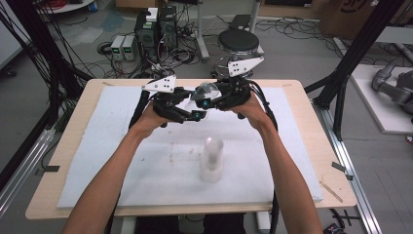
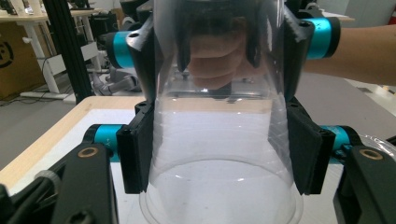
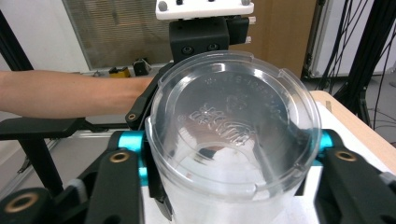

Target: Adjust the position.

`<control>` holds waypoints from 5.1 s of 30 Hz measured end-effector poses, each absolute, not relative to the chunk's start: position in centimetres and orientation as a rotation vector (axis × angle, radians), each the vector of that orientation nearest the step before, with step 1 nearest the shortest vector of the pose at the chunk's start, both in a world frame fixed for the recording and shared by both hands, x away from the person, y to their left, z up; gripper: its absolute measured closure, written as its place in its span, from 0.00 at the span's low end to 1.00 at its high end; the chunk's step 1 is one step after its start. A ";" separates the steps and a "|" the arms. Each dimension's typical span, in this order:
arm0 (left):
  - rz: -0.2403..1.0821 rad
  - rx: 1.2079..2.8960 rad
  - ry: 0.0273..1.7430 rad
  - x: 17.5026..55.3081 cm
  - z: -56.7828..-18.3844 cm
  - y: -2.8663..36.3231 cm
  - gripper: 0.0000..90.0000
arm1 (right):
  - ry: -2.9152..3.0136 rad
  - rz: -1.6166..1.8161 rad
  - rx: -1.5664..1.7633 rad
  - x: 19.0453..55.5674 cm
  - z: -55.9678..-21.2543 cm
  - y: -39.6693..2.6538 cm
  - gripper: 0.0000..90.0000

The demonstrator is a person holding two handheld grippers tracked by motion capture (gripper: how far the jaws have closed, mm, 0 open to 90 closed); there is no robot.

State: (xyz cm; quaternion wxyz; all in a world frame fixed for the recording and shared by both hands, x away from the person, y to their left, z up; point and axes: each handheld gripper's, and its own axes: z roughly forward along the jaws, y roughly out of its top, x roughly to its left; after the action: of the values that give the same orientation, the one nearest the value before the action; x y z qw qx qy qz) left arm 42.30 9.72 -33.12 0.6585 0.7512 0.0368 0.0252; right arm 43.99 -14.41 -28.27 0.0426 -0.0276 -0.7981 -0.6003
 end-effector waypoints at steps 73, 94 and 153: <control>0.003 2.564 0.022 44.4 -29.5 6.6 0.40 | -2.989 -1.092 -0.087 43.9 -28.8 -13.7 0.23; -0.011 2.516 0.030 44.3 -30.1 6.3 0.25 | -3.019 -1.078 -0.026 44.0 -28.7 -13.4 0.48; 0.018 1.768 0.244 41.9 -35.8 12.8 0.07 | -2.625 -1.813 -0.230 42.5 -34.0 -17.6 0.49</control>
State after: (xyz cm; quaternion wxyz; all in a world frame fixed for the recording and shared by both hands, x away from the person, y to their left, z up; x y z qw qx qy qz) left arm 41.89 12.81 -35.84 0.6275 0.7712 0.1066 0.0080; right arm 42.48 -17.59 -33.96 -0.0285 -0.0720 -0.8203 -0.5666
